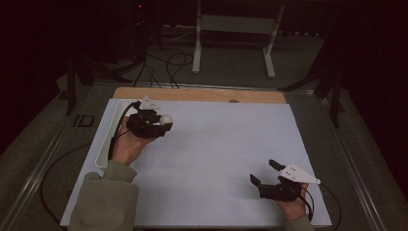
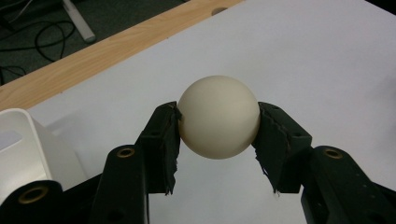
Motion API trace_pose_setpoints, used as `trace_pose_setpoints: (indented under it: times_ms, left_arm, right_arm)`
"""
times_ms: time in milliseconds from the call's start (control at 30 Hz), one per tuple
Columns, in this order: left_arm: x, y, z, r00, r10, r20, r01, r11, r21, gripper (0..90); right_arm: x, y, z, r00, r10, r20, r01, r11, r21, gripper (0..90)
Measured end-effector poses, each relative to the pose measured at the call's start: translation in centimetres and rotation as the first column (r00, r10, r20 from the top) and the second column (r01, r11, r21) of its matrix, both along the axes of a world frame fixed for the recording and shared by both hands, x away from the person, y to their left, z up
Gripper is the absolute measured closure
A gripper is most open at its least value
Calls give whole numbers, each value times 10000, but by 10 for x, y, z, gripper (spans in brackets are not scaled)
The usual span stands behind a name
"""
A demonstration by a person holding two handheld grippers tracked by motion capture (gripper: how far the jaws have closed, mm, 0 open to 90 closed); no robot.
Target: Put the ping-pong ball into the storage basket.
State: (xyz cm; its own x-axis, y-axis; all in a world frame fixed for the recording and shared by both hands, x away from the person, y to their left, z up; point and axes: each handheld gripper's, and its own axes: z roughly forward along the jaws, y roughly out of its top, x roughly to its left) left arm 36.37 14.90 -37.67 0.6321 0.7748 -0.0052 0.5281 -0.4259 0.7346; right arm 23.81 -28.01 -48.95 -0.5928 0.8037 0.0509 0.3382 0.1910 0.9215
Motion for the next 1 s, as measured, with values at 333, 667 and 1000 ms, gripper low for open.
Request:
trace_pose_setpoints:
  times_ms: [333, 667, 1000]
  left_arm:
    - [0, 6, 1, 10000, 35, 40, -36, 10000, 83, 515]
    - [0, 14, 2, 9999, 41, 101, -41, 10000, 27, 516]
    - [-2, 19, 3, 9996, -108, 266, 108, 9999, 26, 516]
  right_arm:
    - [0, 0, 0, 10000, -4, -6, 4, 10000, 2, 79]
    - [0, 0, 0, 10000, 0, -11, 0, 10000, 0, 79]
    - [0, 0, 0, 10000, -11, -11, 11, 10000, 9, 79]
